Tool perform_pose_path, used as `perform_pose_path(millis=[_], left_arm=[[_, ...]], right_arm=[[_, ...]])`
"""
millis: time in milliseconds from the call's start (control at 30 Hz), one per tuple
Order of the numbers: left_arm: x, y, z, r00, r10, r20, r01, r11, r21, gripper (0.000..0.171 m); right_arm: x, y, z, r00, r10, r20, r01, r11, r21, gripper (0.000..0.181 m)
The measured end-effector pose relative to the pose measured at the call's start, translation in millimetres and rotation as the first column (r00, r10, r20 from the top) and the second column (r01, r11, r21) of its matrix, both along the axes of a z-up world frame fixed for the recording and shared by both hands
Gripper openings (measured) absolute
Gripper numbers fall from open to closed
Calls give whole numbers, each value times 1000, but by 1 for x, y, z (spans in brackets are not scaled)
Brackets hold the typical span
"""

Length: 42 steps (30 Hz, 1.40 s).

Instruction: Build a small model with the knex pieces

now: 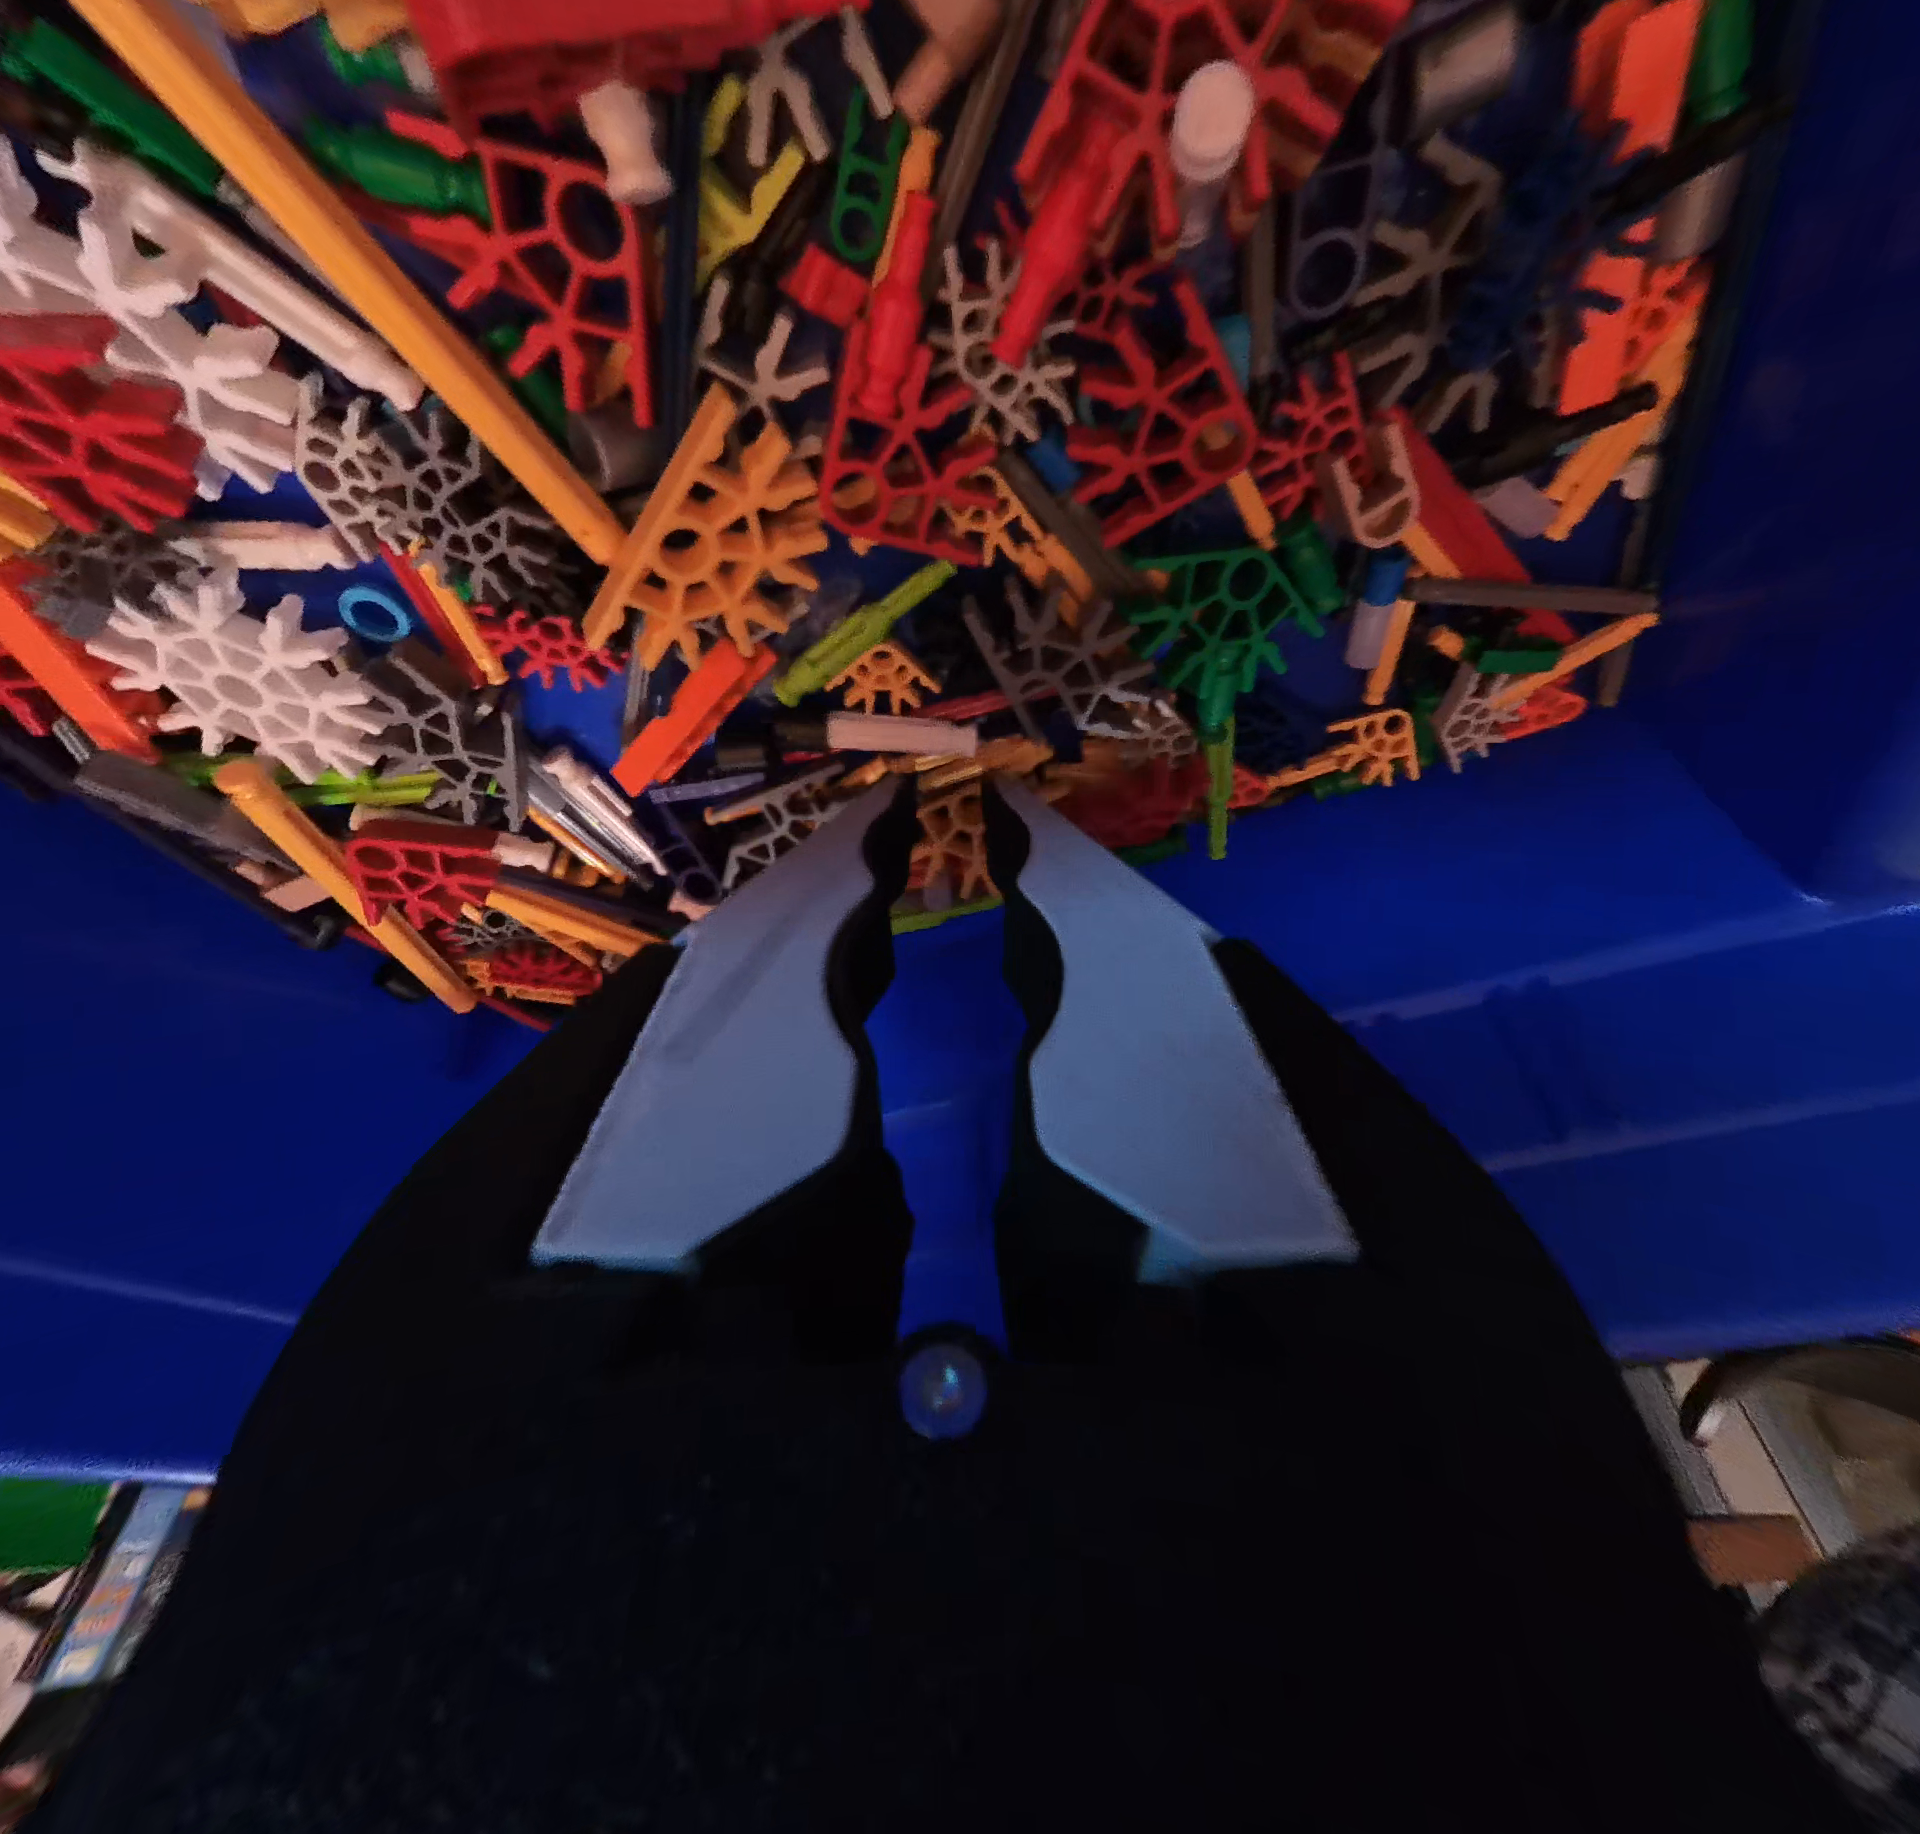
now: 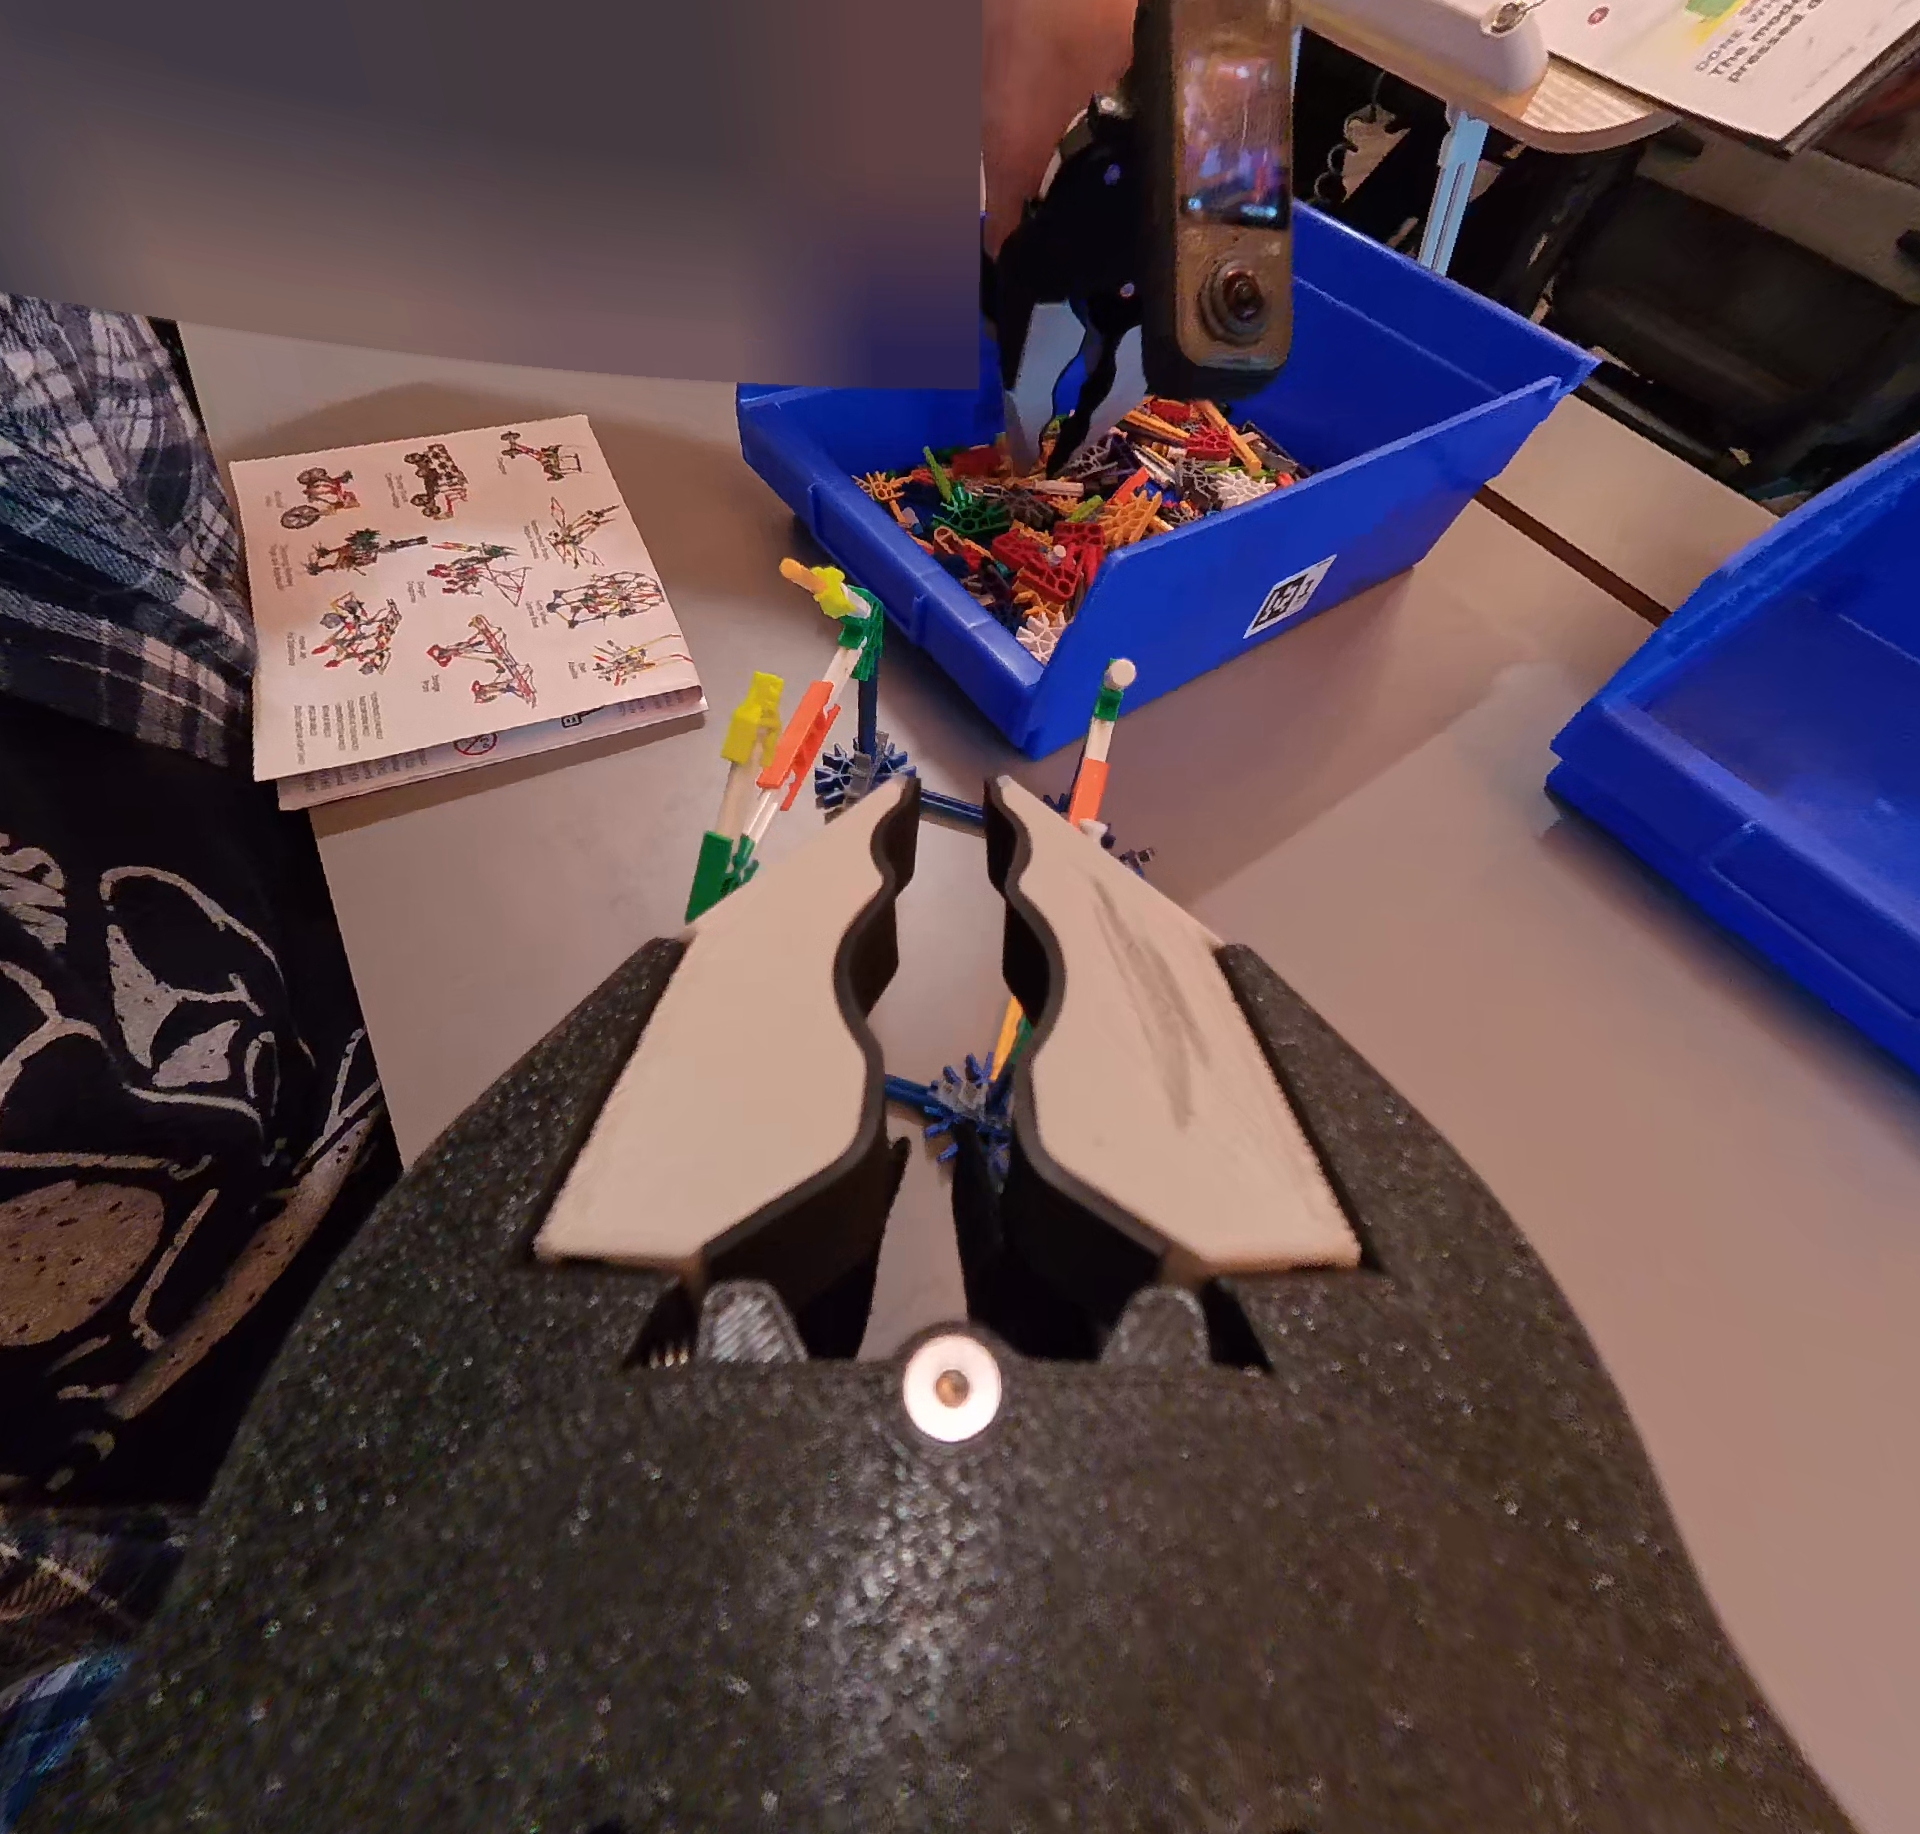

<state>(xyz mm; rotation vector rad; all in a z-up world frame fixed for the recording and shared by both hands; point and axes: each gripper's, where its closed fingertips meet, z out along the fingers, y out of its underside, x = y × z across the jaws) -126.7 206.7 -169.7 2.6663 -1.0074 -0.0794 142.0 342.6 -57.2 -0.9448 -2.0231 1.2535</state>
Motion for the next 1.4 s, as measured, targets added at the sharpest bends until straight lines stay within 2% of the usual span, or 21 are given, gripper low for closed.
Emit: perform_pose_path(millis=[133, 300, 567, 700, 900, 1000, 1233, 1267, 1400], left_arm=[[1, -2, -5, 1000, -7, -1, 7, 1000, -21, 13], [6, -2, -5, 999, -33, 33, 34, 999, -14, 3], [9, 24, 11, 997, -43, 67, 32, 987, 156, 0], [7, 13, 13, 996, 9, 87, -18, 994, 103, 0], [11, 9, -1, 996, -43, 79, 36, 996, 84, 14], [13, 12, -2, 996, -57, 74, 51, 995, 89, 15], [17, 15, -4, 993, -91, 76, 83, 992, 92, 8], [17, 15, -3, 993, -91, 74, 84, 992, 94, 2], [14, 18, 3, 994, -99, 48, 91, 986, 141, 2]], right_arm=[[1, 3, -1, 1000, -6, 4, 5, 1000, 5, 12], [1, 3, -2, 1000, -7, 4, 7, 1000, 0, 11], [1, 3, -2, 1000, -9, 5, 9, 1000, 0, 11], [1, 2, -3, 1000, -8, 6, 8, 1000, 1, 11], [0, 1, -4, 1000, -6, 7, 6, 1000, -3, 11], [0, 1, -4, 1000, -6, 6, 6, 1000, -2, 11], [1, 3, -4, 1000, -11, 2, 11, 1000, -8, 11], [1, 3, -4, 1000, -12, 2, 12, 1000, -8, 11], [3, 3, -3, 1000, -12, 0, 12, 1000, -4, 11]])
